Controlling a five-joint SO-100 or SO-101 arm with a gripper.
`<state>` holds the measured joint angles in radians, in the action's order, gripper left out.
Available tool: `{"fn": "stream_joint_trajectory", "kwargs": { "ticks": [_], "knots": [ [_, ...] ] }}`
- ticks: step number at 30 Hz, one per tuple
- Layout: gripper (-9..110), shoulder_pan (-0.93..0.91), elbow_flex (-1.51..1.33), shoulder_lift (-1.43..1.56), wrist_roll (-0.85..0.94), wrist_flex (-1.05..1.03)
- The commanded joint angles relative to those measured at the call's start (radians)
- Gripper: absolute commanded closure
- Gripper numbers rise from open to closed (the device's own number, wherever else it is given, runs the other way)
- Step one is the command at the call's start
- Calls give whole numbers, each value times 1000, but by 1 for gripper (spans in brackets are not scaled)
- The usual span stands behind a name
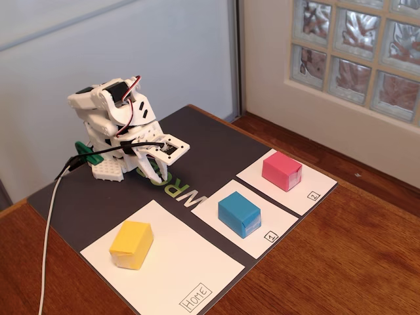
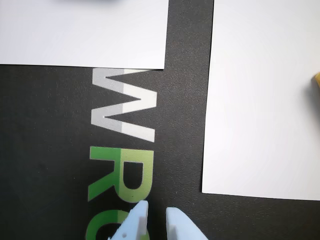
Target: Move box red to home
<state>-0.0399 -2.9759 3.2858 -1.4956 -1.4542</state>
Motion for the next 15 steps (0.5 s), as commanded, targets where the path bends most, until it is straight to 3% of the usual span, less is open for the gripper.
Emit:
{"fn": "stream_joint_trajectory", "kwargs": {
  "ticks": [1,15],
  "knots": [
    [99,-69,-63,31,135,28],
    [99,-81,-63,38,100,18]
  ]
}}
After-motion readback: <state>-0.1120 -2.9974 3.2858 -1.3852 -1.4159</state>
